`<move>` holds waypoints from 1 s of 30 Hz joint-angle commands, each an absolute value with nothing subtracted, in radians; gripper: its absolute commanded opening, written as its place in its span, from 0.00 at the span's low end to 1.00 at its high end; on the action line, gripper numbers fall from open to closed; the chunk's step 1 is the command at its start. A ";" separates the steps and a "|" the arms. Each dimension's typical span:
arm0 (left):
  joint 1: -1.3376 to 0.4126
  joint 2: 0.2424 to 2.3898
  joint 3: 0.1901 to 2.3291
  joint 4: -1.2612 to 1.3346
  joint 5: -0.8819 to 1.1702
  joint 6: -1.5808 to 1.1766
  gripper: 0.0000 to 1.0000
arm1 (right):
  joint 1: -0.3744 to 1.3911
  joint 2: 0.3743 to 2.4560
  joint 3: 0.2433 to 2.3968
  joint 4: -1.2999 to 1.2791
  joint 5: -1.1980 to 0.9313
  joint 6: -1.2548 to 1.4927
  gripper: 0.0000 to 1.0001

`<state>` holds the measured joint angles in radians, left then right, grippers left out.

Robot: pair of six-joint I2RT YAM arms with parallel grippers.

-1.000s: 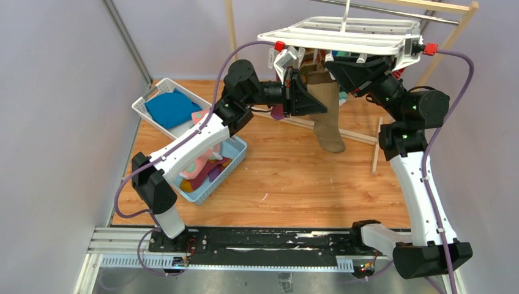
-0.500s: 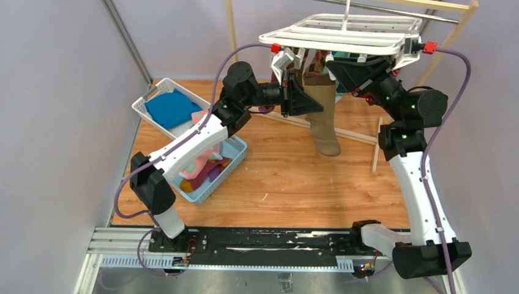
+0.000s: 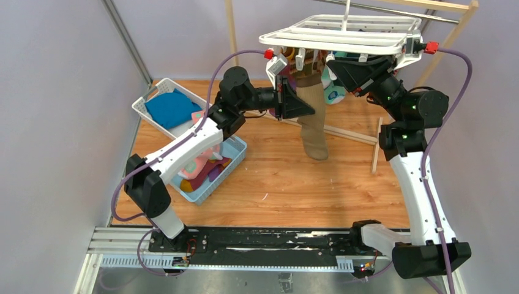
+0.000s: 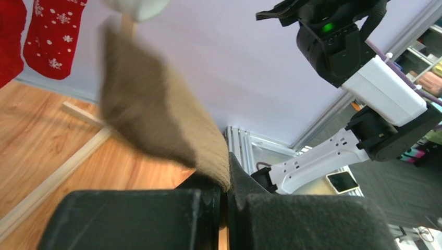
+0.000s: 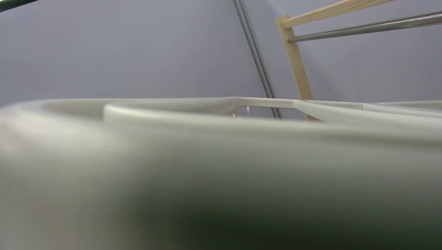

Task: Remove the socks clipped to the hanger
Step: Remove the sock from the hanger, then place the sock in the bin.

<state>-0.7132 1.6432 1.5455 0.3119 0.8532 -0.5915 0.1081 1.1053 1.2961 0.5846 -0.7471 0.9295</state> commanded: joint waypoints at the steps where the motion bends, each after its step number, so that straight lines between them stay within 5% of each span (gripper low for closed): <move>1: -0.686 1.585 1.531 0.328 0.845 -0.577 0.00 | 0.094 1.095 1.291 0.611 -0.745 0.939 0.00; 5: -0.623 1.515 1.492 0.281 0.848 -0.519 0.00 | 0.094 1.066 1.267 0.517 -0.757 0.866 0.12; 17: -0.454 1.332 1.541 -0.654 0.539 0.227 0.00 | 0.094 0.956 1.235 0.167 -0.854 0.553 0.81; 30: -0.422 1.136 1.332 -0.926 -0.040 0.506 0.00 | 0.094 0.860 1.177 -0.179 -0.961 0.292 0.91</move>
